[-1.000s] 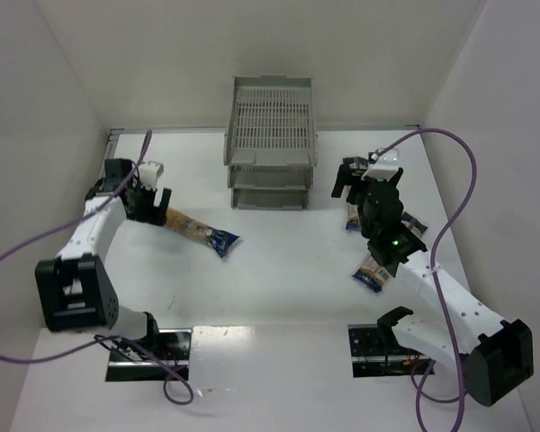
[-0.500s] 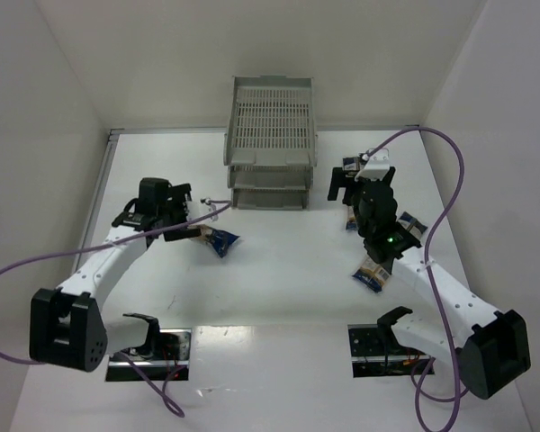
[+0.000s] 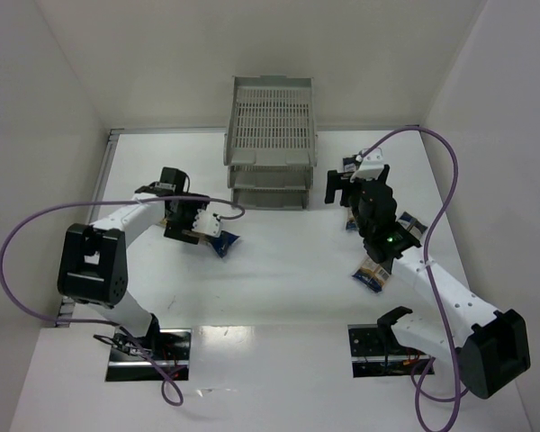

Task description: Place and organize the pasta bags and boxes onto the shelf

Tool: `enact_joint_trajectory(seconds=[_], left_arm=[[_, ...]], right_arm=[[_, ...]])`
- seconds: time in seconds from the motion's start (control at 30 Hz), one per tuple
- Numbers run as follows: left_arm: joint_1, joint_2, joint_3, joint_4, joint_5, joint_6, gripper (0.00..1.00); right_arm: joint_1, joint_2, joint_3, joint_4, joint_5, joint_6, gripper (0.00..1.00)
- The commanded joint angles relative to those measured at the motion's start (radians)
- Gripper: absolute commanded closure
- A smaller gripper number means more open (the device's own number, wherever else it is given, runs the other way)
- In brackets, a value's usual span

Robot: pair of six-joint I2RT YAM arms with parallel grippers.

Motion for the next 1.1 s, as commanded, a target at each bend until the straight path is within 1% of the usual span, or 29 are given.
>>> enact_joint_trajectory(seconds=[0.0, 0.1, 0.23, 0.3, 0.47, 0.57, 0.6, 0.63, 0.67, 0.7, 0.77, 0.9, 0.93, 1.0, 1.03, 1.07], left_arm=[[0.01, 0.044, 0.058, -0.105, 0.037, 0.112, 0.01], [0.01, 0.11, 0.098, -0.095, 0.037, 0.103, 0.01], [0.01, 0.223, 0.158, -0.148, -0.008, 0.102, 0.01], [0.01, 0.245, 0.168, -0.159, -0.018, 0.102, 0.01], [-0.01, 0.277, 0.147, -0.213, -0.064, 0.102, 0.11], [-0.019, 0.286, 0.104, -0.243, -0.09, 0.093, 0.36], [-0.031, 0.295, 0.104, -0.254, -0.09, 0.093, 0.48], [-0.04, 0.296, 0.086, -0.254, -0.09, 0.077, 0.78], [-0.053, 0.296, 0.061, -0.254, -0.09, 0.067, 0.92], [-0.053, 0.285, 0.05, -0.239, -0.078, 0.047, 1.0], [-0.062, 0.271, 0.041, -0.23, -0.032, 0.024, 1.0], [-0.062, 0.219, 0.029, -0.207, 0.048, -0.104, 1.0], [-0.062, 0.176, 0.008, -0.196, 0.065, -0.158, 1.0], [-0.062, 0.116, -0.017, -0.196, 0.123, -0.206, 1.0], [-0.062, 0.046, -0.031, -0.172, 0.14, -0.261, 1.0], [-0.062, 0.009, -0.057, -0.171, 0.157, -0.287, 1.0]], right_arm=[[-0.006, -0.016, 0.016, 0.025, -0.037, -0.049, 0.0], [-0.006, -0.007, 0.016, 0.025, -0.06, -0.058, 0.0], [-0.006, -0.007, 0.016, 0.025, -0.072, -0.077, 0.0], [-0.006, -0.007, 0.016, 0.025, -0.059, -0.077, 0.0], [-0.006, -0.007, 0.016, 0.025, -0.02, -0.086, 0.0], [-0.006, -0.007, 0.016, 0.036, -0.02, -0.086, 0.0], [-0.006, -0.007, 0.016, 0.036, -0.02, -0.086, 0.0], [-0.006, -0.007, 0.016, 0.047, -0.02, -0.086, 0.0], [-0.006, 0.005, 0.025, 0.047, -0.02, -0.086, 0.0], [-0.006, 0.005, 0.025, 0.047, -0.02, -0.097, 0.0], [-0.006, 0.016, 0.035, 0.056, -0.02, -0.107, 0.0], [-0.006, 0.016, 0.044, 0.056, -0.031, -0.108, 0.0], [-0.006, 0.016, 0.044, 0.056, -0.031, -0.108, 0.0], [-0.006, 0.016, 0.044, 0.056, -0.031, -0.098, 0.0], [-0.006, 0.016, 0.044, 0.056, -0.031, -0.086, 0.0], [-0.006, 0.005, 0.044, 0.056, -0.031, -0.086, 0.0]])
